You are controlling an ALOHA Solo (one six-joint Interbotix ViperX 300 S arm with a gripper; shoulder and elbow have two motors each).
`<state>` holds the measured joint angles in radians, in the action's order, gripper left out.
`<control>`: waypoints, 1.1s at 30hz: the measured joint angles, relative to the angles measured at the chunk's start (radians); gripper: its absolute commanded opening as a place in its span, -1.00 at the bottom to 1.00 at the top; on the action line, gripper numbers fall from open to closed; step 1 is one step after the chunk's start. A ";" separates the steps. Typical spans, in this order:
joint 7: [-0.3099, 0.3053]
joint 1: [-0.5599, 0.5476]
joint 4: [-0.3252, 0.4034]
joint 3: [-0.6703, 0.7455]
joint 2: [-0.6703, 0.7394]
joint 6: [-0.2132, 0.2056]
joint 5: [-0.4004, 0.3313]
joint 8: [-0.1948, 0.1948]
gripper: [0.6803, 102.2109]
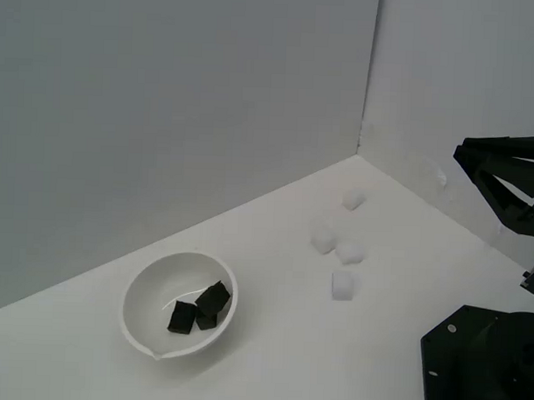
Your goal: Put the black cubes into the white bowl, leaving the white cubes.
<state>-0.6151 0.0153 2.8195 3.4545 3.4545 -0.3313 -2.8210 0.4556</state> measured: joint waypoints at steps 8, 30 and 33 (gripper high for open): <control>0.000 0.000 0.000 0.000 0.000 0.000 0.000 0.000 -0.95; 0.000 0.000 0.002 0.000 0.002 0.000 0.000 0.006 -0.95; 0.000 0.000 0.000 0.000 0.002 0.000 0.000 0.005 -0.95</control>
<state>-0.6151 0.0153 2.8195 3.4545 3.4561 -0.3313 -2.8210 0.4602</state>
